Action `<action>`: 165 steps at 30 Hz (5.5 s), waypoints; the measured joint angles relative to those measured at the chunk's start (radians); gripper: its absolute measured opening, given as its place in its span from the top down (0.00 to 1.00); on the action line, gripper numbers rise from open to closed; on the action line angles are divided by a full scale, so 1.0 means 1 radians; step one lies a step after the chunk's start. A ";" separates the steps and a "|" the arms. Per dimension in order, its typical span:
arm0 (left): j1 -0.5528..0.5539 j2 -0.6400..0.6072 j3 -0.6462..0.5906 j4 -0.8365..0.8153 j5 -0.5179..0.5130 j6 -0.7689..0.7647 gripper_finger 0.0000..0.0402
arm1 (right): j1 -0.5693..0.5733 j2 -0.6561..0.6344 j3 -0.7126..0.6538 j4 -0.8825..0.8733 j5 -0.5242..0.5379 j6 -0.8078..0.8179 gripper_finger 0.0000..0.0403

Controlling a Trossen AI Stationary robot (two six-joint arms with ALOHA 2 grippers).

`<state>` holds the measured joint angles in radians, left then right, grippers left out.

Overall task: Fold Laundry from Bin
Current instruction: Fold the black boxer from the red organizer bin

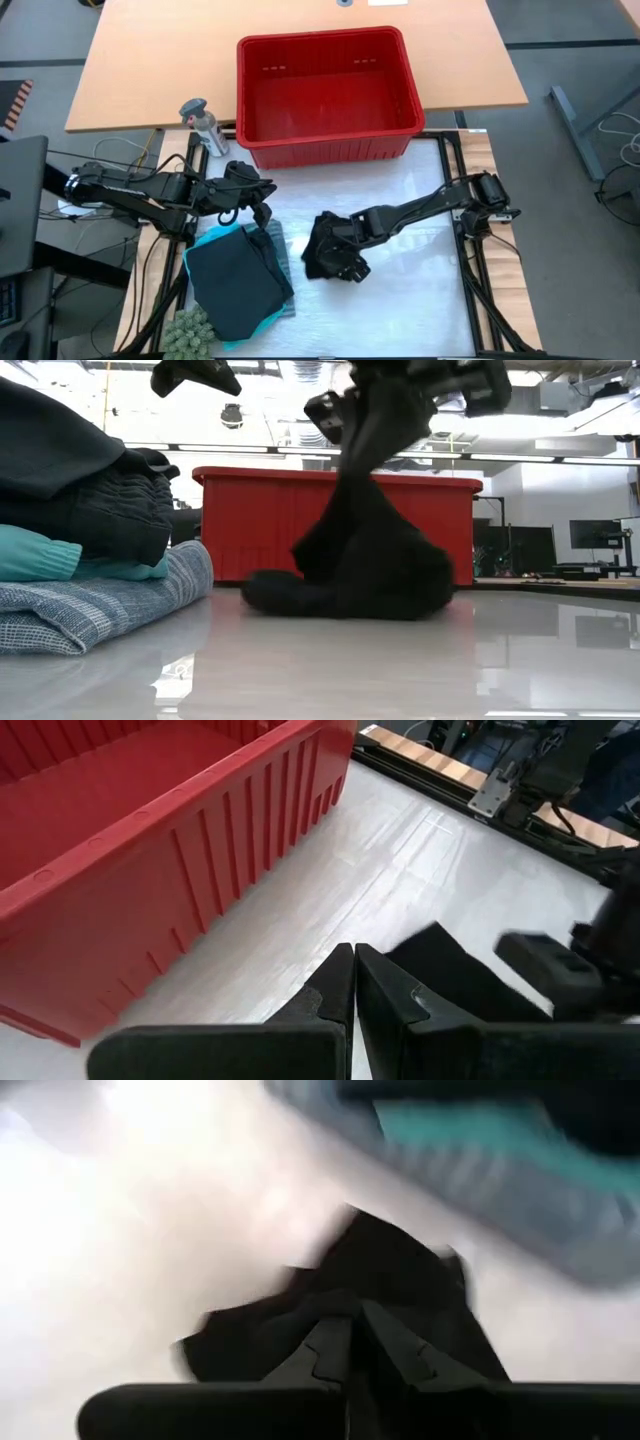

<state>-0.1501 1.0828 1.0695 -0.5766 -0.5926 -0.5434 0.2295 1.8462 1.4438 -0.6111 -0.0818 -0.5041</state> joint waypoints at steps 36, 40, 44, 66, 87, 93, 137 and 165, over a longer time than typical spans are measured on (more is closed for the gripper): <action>-0.402 0.089 0.000 0.280 -0.345 -0.177 1.00 | -0.261 0.047 -0.007 0.011 -0.114 0.300 0.35; -0.414 0.089 0.000 0.282 -0.420 -0.177 1.00 | -0.280 0.112 -0.007 0.005 -0.161 0.224 0.35; -0.407 0.089 0.000 0.280 -0.494 -0.186 1.00 | -0.292 0.150 -0.007 -0.015 -0.180 0.138 0.35; -0.340 0.120 -0.001 0.220 -0.508 -0.223 1.00 | -0.289 0.154 -0.007 0.070 -0.233 0.059 0.36; -0.340 0.146 -0.001 0.231 -0.463 -0.255 1.00 | -0.285 0.154 -0.007 0.152 -0.234 0.062 0.69; -0.340 0.146 -0.001 0.231 -0.463 -0.255 1.00 | -0.306 0.155 -0.007 0.152 -0.234 0.062 0.69; -0.346 0.146 -0.211 0.308 -0.430 -0.548 1.00 | -0.558 0.160 0.051 -0.288 -0.178 0.155 0.94; -0.011 0.490 0.041 0.523 -0.122 -0.123 0.72 | -0.668 -0.052 0.014 -0.359 -0.270 0.009 0.87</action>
<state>-0.1608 1.5730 1.1103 -0.0535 -0.7141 -0.6661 -0.4386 1.7938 1.4578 -0.9697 -0.3521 -0.4956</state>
